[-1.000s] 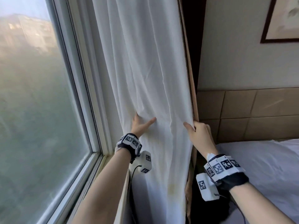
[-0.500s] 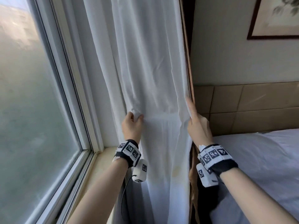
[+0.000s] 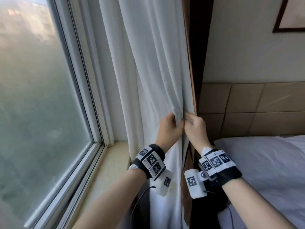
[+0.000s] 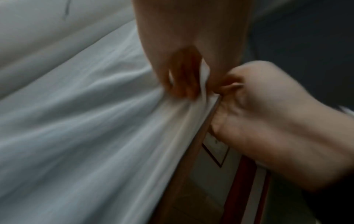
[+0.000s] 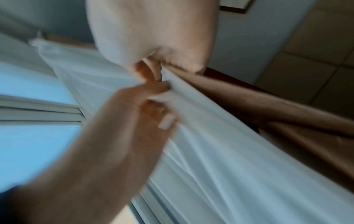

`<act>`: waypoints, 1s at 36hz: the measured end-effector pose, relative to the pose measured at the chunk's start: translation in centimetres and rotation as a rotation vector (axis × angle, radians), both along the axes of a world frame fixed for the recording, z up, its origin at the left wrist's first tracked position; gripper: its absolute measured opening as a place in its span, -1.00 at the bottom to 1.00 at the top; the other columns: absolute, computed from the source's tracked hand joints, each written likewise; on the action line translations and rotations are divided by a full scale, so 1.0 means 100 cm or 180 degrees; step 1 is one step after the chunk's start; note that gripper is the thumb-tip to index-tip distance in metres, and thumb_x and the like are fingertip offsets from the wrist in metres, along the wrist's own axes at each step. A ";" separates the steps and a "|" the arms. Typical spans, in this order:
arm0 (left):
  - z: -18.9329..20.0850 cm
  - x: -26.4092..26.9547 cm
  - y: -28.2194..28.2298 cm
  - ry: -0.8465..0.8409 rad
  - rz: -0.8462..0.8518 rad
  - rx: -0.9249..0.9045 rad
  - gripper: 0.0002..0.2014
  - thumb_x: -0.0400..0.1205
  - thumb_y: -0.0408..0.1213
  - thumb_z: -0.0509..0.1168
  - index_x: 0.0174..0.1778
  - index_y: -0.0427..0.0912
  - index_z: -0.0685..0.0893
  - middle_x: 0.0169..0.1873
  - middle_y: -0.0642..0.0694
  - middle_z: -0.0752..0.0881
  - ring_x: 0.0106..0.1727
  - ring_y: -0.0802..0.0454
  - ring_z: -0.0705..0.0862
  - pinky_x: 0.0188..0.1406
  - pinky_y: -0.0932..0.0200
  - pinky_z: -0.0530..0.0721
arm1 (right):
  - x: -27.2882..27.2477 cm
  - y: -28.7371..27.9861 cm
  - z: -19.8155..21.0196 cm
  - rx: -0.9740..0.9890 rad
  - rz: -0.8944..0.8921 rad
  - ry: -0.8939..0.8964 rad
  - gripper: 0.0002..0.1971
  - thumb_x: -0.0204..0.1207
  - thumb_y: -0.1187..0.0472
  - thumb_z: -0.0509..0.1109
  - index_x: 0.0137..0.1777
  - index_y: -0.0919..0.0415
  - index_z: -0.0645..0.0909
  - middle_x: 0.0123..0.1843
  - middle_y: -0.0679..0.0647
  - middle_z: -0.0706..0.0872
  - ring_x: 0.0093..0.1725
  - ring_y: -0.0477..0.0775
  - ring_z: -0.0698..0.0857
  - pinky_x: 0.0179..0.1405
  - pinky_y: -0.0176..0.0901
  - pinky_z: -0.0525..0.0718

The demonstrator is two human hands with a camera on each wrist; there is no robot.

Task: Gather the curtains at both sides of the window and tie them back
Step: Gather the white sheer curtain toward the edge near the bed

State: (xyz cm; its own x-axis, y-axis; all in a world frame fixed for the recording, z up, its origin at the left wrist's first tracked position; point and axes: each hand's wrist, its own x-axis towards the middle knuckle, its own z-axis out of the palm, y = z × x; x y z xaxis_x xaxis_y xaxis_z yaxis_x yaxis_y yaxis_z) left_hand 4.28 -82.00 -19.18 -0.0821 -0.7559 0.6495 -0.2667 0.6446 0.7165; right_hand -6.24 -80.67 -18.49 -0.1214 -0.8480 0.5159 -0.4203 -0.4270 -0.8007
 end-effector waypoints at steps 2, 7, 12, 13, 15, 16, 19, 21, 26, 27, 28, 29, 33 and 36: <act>0.002 0.002 -0.003 -0.0005 -0.0604 0.0446 -0.80 0.57 -0.41 0.30 0.10 -0.23 0.64 -0.17 -0.09 0.72 -0.13 0.11 0.70 -0.11 0.19 0.69 | -0.001 0.007 0.007 0.0262 0.0528 -0.0503 -0.61 0.53 0.26 0.17 0.24 -0.02 0.69 0.15 -0.11 0.77 0.20 -0.19 0.68 0.26 -0.18 0.61; 0.007 0.020 -0.004 -0.0056 -0.1453 0.1224 -0.63 0.52 -0.56 0.26 0.15 -0.07 0.64 0.02 -0.06 0.69 0.17 0.03 0.66 0.26 -0.03 0.66 | -0.009 0.001 0.011 0.0287 0.0347 0.0176 -0.78 0.49 0.13 0.39 0.13 0.01 0.66 -0.02 -0.14 0.77 0.05 -0.17 0.72 0.10 -0.22 0.65; 0.009 0.050 -0.019 -0.0165 -0.1259 0.1225 -0.62 0.56 -0.63 0.25 0.24 -0.27 0.69 0.14 -0.15 0.74 0.18 -0.01 0.68 0.28 0.15 0.63 | -0.017 -0.010 0.003 0.0070 -0.0010 0.0766 -0.84 0.57 0.29 0.34 0.09 0.18 0.69 -0.07 0.00 0.77 0.05 0.06 0.73 -0.01 -0.28 0.57; 0.010 0.057 -0.025 -0.0006 -0.1002 0.1199 -0.66 0.56 -0.62 0.26 0.22 -0.32 0.71 0.14 -0.19 0.75 0.13 0.02 0.70 0.21 0.22 0.63 | -0.018 -0.010 0.002 0.0096 -0.0060 0.0849 -0.80 0.59 0.29 0.31 0.15 0.19 0.68 0.00 0.07 0.78 0.10 0.12 0.72 0.07 -0.23 0.60; 0.009 0.074 -0.041 0.0389 -0.0350 0.1162 -0.71 0.57 -0.56 0.31 0.19 -0.33 0.71 0.08 -0.20 0.76 -0.01 0.12 0.71 0.06 0.28 0.62 | -0.018 -0.009 0.002 0.0140 -0.0144 0.1033 -0.71 0.62 0.31 0.23 0.28 0.18 0.62 0.11 0.21 0.74 0.15 0.24 0.69 0.21 -0.03 0.66; 0.007 0.083 -0.050 0.0529 -0.0034 0.1140 -0.72 0.57 -0.54 0.32 0.19 -0.32 0.71 0.05 -0.17 0.76 -0.05 0.14 0.70 0.02 0.25 0.60 | -0.017 -0.007 0.003 0.0128 -0.0187 0.1142 -0.68 0.62 0.34 0.20 0.33 0.18 0.58 0.12 0.26 0.72 0.14 0.28 0.69 0.21 0.06 0.68; 0.002 0.109 -0.072 0.0620 0.0489 0.1249 -0.63 0.59 -0.37 0.38 0.33 -0.20 0.62 0.09 -0.14 0.68 0.04 0.03 0.66 -0.04 0.24 0.57 | -0.019 -0.004 0.005 0.0056 -0.0352 0.1333 -0.63 0.60 0.40 0.16 0.38 0.24 0.52 0.12 0.34 0.71 0.11 0.35 0.70 0.17 0.11 0.70; -0.003 0.120 -0.087 0.0465 0.0566 0.1495 -0.40 0.56 -0.15 0.45 0.51 -0.06 0.43 0.28 -0.13 0.56 0.26 -0.03 0.58 0.12 0.18 0.57 | -0.020 -0.003 0.006 0.0047 -0.0366 0.1318 -0.63 0.59 0.42 0.15 0.37 0.29 0.53 0.13 0.34 0.71 0.12 0.35 0.70 0.18 0.03 0.69; -0.004 0.118 -0.102 0.0435 0.0739 0.1823 0.06 0.35 0.29 0.47 0.67 0.03 0.08 0.62 -0.03 0.21 0.61 -0.03 0.23 0.57 -0.06 0.26 | -0.023 -0.002 0.009 0.0130 -0.0135 0.1100 -0.67 0.61 0.42 0.16 0.32 0.28 0.57 0.16 0.21 0.72 0.13 0.15 0.68 0.10 -0.33 0.50; -0.002 0.114 -0.103 0.0579 0.0607 0.1903 -0.04 0.44 0.21 0.46 0.65 -0.06 0.14 0.57 -0.01 0.30 0.56 -0.01 0.32 0.50 0.04 0.30 | -0.023 -0.002 0.009 0.0139 -0.0090 0.1073 -0.67 0.62 0.42 0.16 0.32 0.28 0.58 0.17 0.17 0.71 0.11 0.07 0.67 0.10 -0.37 0.48; 0.002 0.107 -0.103 0.0689 0.0391 0.2016 -0.20 0.53 0.11 0.42 0.59 -0.11 0.24 0.45 0.00 0.42 0.46 0.00 0.43 0.38 0.09 0.37 | -0.024 -0.002 0.009 0.0144 -0.0062 0.1056 -0.67 0.62 0.42 0.17 0.32 0.27 0.58 0.16 0.15 0.71 0.09 0.00 0.65 0.10 -0.40 0.47; 0.004 0.101 -0.104 0.0743 0.0141 0.2178 -0.35 0.57 0.06 0.40 0.49 -0.13 0.35 0.33 0.00 0.51 0.33 0.01 0.52 0.30 0.10 0.44 | -0.025 -0.003 0.008 0.0162 -0.0059 0.1043 -0.67 0.62 0.42 0.17 0.32 0.27 0.58 0.16 0.15 0.71 0.09 -0.01 0.65 0.11 -0.41 0.46; 0.004 0.077 -0.107 0.0598 -0.0538 0.2412 -0.35 0.43 0.10 0.39 0.37 -0.21 0.56 0.17 -0.14 0.75 0.16 -0.09 0.74 0.18 -0.09 0.71 | -0.027 -0.008 0.005 0.0204 -0.0150 0.1033 -0.67 0.63 0.42 0.15 0.34 0.30 0.56 0.19 0.19 0.70 0.20 0.15 0.67 0.18 -0.34 0.46; 0.003 0.064 -0.106 0.0402 -0.0629 0.2212 -0.50 0.43 -0.05 0.41 0.24 -0.26 0.65 0.06 -0.17 0.79 0.07 -0.08 0.78 -0.04 0.03 0.78 | -0.027 -0.010 0.005 0.0232 -0.0260 0.1090 -0.68 0.63 0.43 0.14 0.33 0.32 0.54 0.17 0.25 0.69 0.18 0.22 0.67 0.17 -0.30 0.47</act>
State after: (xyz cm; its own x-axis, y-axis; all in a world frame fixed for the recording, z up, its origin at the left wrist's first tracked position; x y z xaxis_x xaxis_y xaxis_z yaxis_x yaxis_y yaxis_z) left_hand 10.69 -92.64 -18.84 -0.2158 -0.9757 0.0391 -0.0808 0.0577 0.9951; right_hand -8.94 -81.67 -18.03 -0.0207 -0.8787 0.4769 -0.6999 -0.3279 -0.6345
